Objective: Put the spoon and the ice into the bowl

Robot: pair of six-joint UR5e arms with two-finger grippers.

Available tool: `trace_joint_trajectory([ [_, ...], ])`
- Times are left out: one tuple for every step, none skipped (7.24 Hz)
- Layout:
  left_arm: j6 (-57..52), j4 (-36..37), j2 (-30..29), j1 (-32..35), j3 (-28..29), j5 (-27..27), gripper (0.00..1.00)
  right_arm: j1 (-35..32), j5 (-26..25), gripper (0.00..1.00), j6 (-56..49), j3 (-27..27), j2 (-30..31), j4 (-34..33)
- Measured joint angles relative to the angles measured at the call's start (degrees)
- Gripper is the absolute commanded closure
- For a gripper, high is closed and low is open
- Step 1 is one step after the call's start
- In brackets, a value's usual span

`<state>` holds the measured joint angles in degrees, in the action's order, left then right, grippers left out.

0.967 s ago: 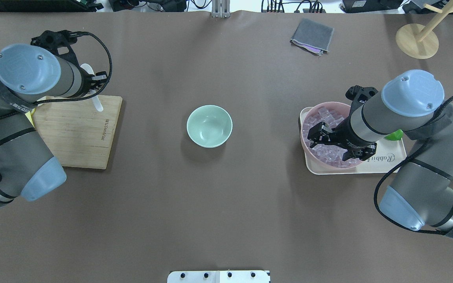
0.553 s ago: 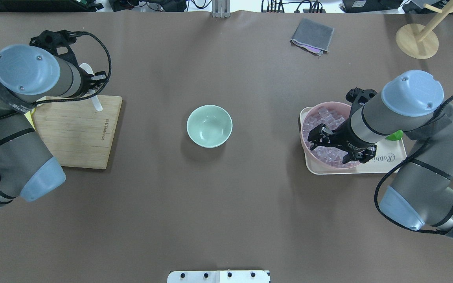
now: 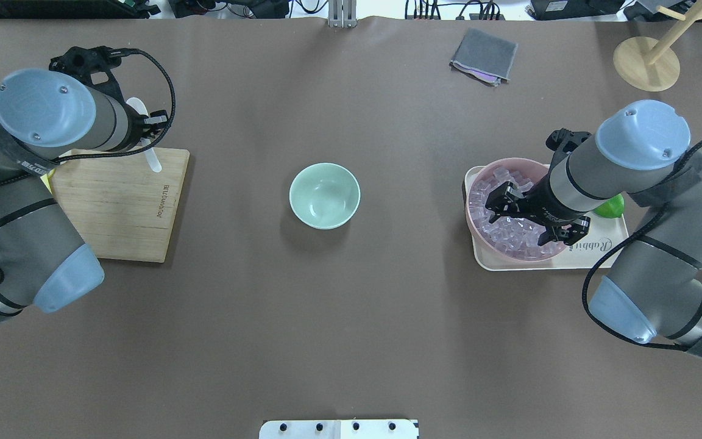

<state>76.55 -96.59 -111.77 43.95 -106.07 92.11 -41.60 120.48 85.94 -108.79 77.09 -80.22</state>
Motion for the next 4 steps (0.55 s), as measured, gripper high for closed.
trace_joint_trajectory([
  [0.0, 0.0, 0.0, 0.0, 0.1, 0.0, 1.00, 0.2, -0.1, 0.17, 0.9, 0.4, -0.2, 0.1],
  [-0.3, 0.0, 0.0, 0.0, 0.1, 0.0, 1.00, 0.7, -0.1, 0.20, 2.1, 0.6, -0.5, 0.1],
  [-0.9, 0.0, 0.0, 0.1, 0.1, -0.1, 1.00, 1.2, -0.2, 0.22, 3.3, 0.7, -0.9, 0.1],
  [-1.4, 0.0, 0.0, 0.1, 0.0, -0.1, 1.00, 1.8, -0.3, 0.23, 4.5, 0.7, -1.2, 0.0],
])
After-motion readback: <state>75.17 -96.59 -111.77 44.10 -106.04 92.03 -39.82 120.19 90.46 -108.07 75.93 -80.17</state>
